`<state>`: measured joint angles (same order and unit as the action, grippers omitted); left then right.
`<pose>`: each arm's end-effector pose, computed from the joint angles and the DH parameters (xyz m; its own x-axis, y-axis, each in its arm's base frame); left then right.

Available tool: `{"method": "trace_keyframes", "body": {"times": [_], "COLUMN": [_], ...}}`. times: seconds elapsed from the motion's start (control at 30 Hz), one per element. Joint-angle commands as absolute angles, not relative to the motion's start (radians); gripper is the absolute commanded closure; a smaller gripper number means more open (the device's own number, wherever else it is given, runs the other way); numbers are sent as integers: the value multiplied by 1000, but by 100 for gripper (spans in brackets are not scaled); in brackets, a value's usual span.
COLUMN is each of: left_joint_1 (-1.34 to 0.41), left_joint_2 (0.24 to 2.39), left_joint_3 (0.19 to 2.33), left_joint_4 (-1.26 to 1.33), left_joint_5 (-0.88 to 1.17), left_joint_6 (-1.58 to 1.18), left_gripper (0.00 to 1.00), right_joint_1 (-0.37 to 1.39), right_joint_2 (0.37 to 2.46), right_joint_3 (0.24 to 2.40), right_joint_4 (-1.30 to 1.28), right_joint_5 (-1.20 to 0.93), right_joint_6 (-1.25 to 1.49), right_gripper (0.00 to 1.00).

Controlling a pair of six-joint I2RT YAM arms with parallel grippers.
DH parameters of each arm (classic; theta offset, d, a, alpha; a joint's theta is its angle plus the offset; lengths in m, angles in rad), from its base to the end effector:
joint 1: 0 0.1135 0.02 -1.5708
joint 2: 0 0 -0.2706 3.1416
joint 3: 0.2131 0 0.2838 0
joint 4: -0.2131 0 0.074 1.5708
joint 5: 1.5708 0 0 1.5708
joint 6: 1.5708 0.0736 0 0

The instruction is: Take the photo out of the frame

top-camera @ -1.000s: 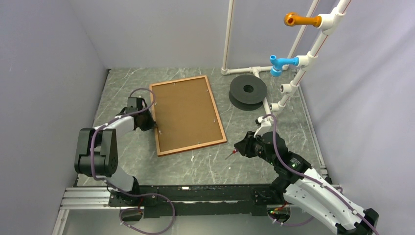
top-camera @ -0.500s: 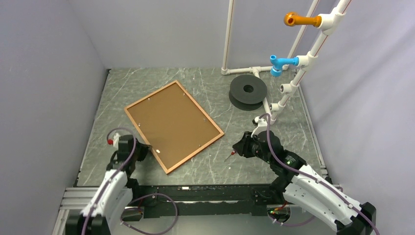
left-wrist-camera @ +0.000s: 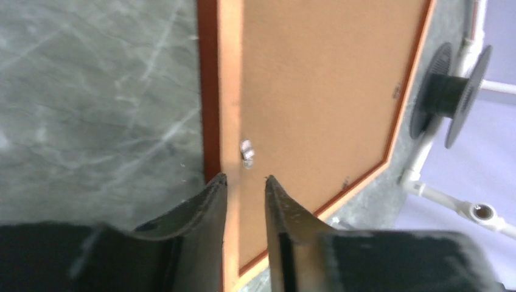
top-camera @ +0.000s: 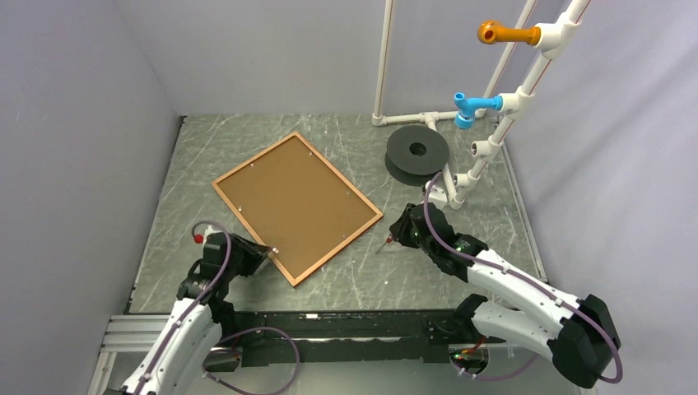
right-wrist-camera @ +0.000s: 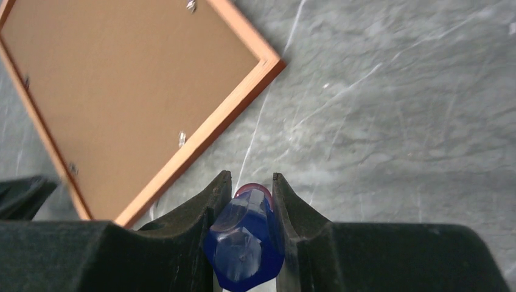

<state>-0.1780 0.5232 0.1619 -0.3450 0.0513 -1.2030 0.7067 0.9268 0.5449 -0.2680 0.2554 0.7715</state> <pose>0.1750 -0.0353 0.1111 -0.4305 -0.8694 -0.2425 -0.5187 0.4582 -0.7219 0.2044 0.1501 0.1944 -0.6613 0.3224 -0.6773 -0.0199 0.8951 0.4455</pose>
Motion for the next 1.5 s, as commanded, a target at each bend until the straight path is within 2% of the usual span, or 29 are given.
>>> {"method": "trace_keyframes", "body": {"times": [0.0,0.1,0.13,0.23,0.37,0.47,0.6,0.8,0.93,1.07,1.33,1.47], "left_joint_1": [-195,-219,-239,-326,-498,-570,-592,-598,-638,-748,-930,-981], "left_joint_2": [500,538,560,649,750,840,977,1180,1279,1308,1383,1464], "left_joint_3": [252,282,289,322,393,468,582,640,639,642,598,595], "left_joint_4": [-382,-334,-312,-286,-270,-285,-328,-315,-265,-251,-115,81], "left_joint_5": [147,272,299,313,237,189,204,165,179,133,145,225], "left_joint_6": [-1032,-902,-865,-764,-698,-648,-552,-481,-506,-553,-751,-868], "left_gripper": [61,50,44,39,37,36,35,34,35,35,35,36], "right_joint_1": [688,679,675,666,643,622,593,589,589,582,548,542], "right_joint_2": [986,1043,1060,1135,1266,1329,1346,1246,1179,1172,1370,1476], "right_joint_3": [612,624,624,632,699,775,813,794,693,648,703,803], "right_joint_4": [-198,-157,-128,-10,154,186,200,39,50,87,232,260], "right_joint_5": [423,443,442,425,415,395,327,265,235,269,190,124], "right_joint_6": [814,828,828,800,727,678,592,511,537,590,615,575], "right_gripper": [100,100,100,100,100,100,100,100,100,100,100,100]}}
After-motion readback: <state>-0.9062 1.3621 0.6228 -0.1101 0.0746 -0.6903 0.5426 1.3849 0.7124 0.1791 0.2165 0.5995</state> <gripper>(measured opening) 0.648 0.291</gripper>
